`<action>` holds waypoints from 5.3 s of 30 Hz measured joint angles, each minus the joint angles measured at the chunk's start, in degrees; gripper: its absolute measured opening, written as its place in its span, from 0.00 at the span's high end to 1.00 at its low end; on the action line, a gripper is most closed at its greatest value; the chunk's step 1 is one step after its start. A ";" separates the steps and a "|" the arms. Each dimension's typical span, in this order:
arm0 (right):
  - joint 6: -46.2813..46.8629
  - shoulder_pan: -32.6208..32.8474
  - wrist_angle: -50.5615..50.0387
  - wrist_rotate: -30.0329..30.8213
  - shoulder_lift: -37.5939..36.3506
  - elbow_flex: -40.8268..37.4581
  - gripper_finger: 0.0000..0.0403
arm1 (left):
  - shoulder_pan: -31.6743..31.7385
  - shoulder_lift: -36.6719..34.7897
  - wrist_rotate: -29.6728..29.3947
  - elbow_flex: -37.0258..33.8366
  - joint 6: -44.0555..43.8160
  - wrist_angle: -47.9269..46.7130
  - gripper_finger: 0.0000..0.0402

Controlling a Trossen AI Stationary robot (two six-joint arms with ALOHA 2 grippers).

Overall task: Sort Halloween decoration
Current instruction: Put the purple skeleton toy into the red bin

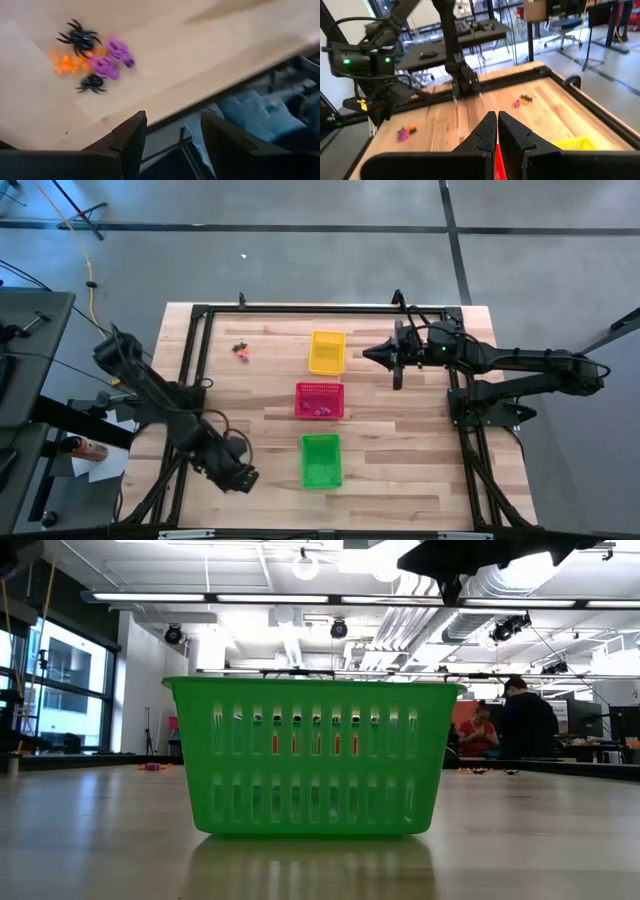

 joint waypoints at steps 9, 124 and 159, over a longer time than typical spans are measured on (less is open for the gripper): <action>0.00 0.00 -2.11 -0.04 0.00 0.00 0.97 | 1.46 7.42 0.53 0.02 -3.89 -0.20 0.56; -2.02 0.24 17.77 4.33 0.02 0.04 0.97 | 56.40 -17.14 3.86 0.04 99.52 49.51 0.98; -2.52 -1.89 14.11 4.81 0.02 0.04 0.97 | 50.45 14.87 0.60 3.77 102.11 33.34 0.99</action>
